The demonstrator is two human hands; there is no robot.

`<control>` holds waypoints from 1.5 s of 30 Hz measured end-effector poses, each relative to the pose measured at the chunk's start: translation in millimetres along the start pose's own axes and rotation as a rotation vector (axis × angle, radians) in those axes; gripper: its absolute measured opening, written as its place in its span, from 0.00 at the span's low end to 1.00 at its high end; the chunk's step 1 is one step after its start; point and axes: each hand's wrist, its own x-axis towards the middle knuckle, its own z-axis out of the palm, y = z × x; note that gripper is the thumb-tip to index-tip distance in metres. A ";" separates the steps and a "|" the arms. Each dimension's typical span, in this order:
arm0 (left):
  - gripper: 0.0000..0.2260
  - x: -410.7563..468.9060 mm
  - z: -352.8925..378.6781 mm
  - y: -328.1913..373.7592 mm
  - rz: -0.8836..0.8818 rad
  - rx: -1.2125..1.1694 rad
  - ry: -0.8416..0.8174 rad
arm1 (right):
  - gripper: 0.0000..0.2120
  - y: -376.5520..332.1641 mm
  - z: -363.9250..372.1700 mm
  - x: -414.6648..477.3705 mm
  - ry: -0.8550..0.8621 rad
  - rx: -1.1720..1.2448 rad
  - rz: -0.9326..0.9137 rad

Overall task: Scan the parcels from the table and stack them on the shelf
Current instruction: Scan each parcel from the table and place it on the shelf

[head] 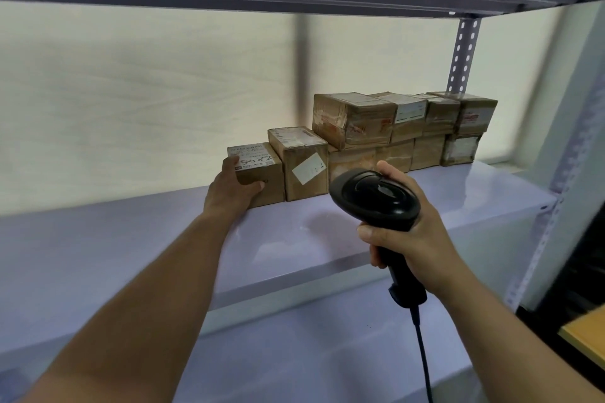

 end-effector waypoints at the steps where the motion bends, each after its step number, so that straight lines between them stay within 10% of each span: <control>1: 0.35 0.7 1.0 -0.1 -0.002 0.001 0.003 | 0.42 -0.2 -1.7 -1.2 0.002 0.001 0.002; 8: 0.50 -10.6 5.4 4.3 -0.041 0.032 0.038 | 0.40 0.3 -14.4 -10.7 0.002 0.048 0.005; 18: 0.31 -97.5 40.0 54.6 0.284 0.128 0.363 | 0.41 1.4 -65.6 -52.3 0.042 0.040 -0.003; 45: 0.27 -345.4 322.1 237.3 0.506 0.100 -0.177 | 0.43 2.3 -332.4 -266.8 0.367 0.052 0.082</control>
